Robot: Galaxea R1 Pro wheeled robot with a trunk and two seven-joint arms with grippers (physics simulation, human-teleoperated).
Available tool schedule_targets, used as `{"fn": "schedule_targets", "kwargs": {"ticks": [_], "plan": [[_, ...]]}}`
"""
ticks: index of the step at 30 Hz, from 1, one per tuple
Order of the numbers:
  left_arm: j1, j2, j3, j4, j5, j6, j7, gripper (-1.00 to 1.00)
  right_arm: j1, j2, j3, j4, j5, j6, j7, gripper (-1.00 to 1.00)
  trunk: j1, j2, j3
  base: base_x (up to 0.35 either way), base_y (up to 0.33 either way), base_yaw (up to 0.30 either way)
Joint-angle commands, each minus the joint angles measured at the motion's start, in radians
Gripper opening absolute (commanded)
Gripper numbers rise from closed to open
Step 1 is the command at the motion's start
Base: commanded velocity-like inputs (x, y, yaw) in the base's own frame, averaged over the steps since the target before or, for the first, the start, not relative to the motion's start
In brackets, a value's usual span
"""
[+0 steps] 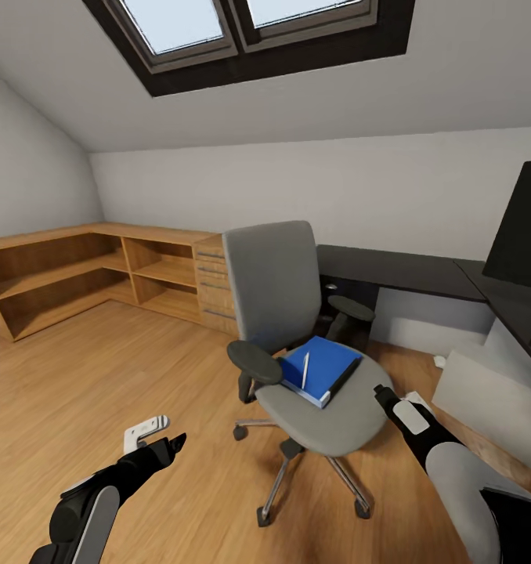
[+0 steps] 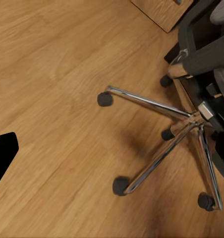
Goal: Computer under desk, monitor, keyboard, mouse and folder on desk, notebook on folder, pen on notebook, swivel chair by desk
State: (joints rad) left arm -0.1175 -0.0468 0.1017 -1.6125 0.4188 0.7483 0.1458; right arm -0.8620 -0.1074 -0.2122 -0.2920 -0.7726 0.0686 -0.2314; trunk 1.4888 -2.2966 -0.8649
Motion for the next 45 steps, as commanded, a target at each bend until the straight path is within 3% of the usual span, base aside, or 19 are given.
{"fn": "schedule_targets", "kwargs": {"ticks": [1, 10, 29, 45], "plan": [[-0.001, -0.001, 0.001, -0.001, 0.011, 0.005, 0.008, 1.0, 0.0, 0.0, -0.001, -0.003, -0.005, 0.005, -0.005, 1.0, 0.0, 0.0, -0.001, 0.133, -0.045, 0.0], [-0.001, -0.001, -0.001, -0.001, 0.011, 0.005, 0.008, 1.0, 0.0, 0.0, -0.001, -0.003, -0.007, 0.006, -0.005, 1.0, 0.0, 0.0, -0.003, 0.196, -0.08, 0.022], [-0.001, -0.001, -0.003, -0.001, 0.011, 0.006, 0.008, 1.0, 0.0, 0.001, -0.001, -0.001, -0.007, 0.006, -0.004, 1.0, 0.0, 0.0, -0.025, 0.023, -0.004, 0.153], [-0.001, -0.002, -0.011, -0.001, 0.012, 0.005, 0.006, 1.0, 0.0, 0.0, -0.001, -0.002, -0.007, 0.005, -0.003, 1.0, 0.0, 0.0, -0.043, 0.307, 0.0, 0.141]]}}
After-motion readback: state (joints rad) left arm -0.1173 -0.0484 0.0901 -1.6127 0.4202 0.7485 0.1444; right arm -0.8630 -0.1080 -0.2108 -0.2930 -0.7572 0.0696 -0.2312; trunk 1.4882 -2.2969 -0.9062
